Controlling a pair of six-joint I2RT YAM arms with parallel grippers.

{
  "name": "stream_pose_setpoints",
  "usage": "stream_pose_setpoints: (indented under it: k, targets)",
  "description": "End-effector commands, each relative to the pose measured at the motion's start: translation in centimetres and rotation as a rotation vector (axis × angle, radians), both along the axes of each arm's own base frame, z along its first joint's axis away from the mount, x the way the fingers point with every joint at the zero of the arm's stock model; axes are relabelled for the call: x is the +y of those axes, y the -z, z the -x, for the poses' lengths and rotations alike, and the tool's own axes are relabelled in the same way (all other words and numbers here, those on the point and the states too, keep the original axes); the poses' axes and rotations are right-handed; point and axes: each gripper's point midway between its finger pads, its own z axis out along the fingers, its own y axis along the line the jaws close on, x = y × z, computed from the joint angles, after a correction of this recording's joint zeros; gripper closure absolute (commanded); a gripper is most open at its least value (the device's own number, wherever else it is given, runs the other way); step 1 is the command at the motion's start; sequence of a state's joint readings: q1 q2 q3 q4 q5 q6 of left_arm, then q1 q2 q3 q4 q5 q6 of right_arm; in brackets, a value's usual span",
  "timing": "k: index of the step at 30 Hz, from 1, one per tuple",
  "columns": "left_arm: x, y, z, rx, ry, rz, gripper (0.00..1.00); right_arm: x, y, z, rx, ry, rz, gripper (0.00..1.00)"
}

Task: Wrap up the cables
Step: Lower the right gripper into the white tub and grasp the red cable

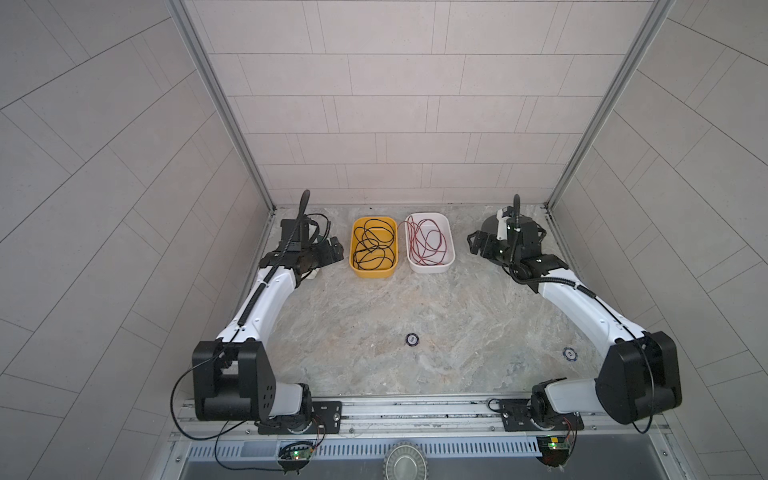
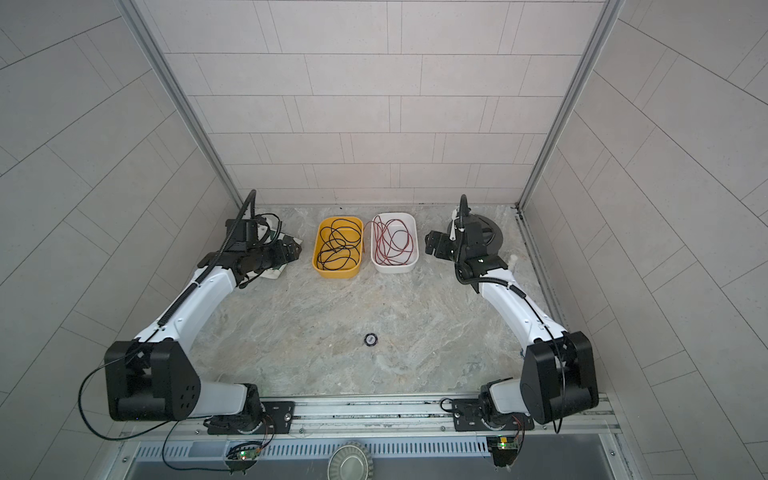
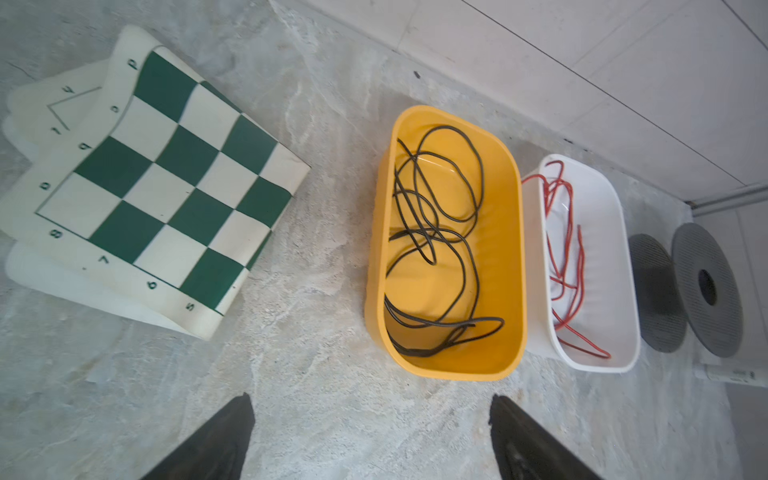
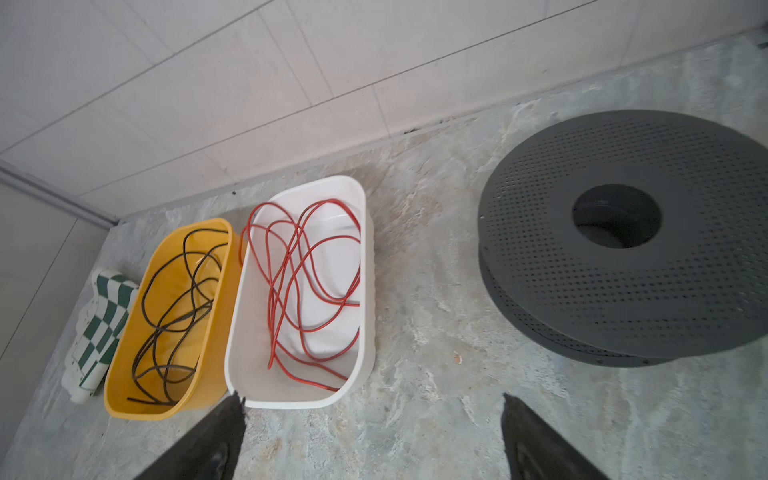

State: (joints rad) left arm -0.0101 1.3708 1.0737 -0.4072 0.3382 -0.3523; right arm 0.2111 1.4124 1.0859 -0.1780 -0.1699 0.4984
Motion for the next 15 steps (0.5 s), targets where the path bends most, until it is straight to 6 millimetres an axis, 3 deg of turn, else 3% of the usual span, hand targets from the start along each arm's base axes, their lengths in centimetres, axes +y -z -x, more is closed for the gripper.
stream_pose_setpoints:
  k: [1,5,9,15]
  targets:
    - [-1.9,-1.3,1.6,-0.030,0.073,0.080,0.06,3.6,1.1,-0.4,0.066,-0.106,0.011,0.06]
    - [-2.2,-1.8,2.0,-0.086,0.085,0.082,0.06,7.2,1.9,-2.0,0.098,-0.187,0.106,0.07]
    - [-2.8,-1.9,2.5,-0.094,0.100,0.089,0.06,9.6,3.6,-3.5,0.139,-0.240,0.222,0.07]
    - [-3.8,-2.0,2.9,-0.105,0.129,0.077,0.06,10.7,6.2,-5.6,0.178,-0.259,0.348,0.07]
